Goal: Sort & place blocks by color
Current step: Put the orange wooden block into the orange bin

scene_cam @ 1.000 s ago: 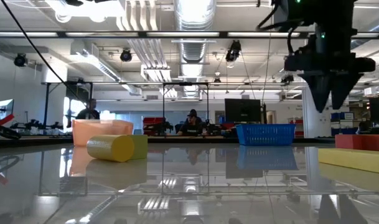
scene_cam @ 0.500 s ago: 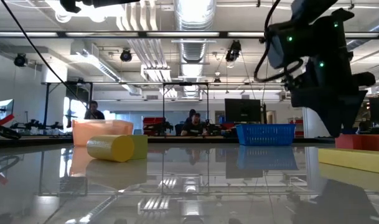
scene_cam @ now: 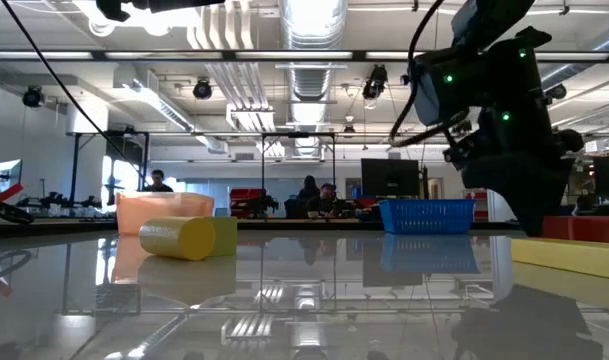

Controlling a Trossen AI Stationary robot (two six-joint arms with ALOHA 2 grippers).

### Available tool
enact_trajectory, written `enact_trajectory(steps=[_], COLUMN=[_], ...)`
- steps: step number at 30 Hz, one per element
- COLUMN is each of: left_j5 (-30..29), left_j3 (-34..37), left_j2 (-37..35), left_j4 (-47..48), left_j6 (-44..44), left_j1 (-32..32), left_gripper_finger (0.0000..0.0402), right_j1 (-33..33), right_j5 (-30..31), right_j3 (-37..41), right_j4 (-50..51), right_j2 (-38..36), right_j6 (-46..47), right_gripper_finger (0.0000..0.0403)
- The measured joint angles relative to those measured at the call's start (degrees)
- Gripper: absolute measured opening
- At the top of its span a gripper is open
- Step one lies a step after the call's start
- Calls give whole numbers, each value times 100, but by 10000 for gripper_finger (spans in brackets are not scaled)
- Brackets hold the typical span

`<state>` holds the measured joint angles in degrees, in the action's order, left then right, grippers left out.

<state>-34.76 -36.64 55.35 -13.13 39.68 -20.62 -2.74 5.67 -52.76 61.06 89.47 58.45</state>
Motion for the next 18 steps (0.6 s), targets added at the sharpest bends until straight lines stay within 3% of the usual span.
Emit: enact_trajectory(steps=[9,18], left_j5=[-4,-4], left_j3=[22,28], left_j2=[0,0], left_j4=[-2,-3], left_j6=[0,0], left_j1=[0,0], left_gripper_finger=[1,1], right_j1=[0,0], right_j5=[46,-15], right_j3=[-41,-41], right_j4=[-128,-193], right_j2=[39,49], right_j6=[-173,-592], right_gripper_finger=[213,102])
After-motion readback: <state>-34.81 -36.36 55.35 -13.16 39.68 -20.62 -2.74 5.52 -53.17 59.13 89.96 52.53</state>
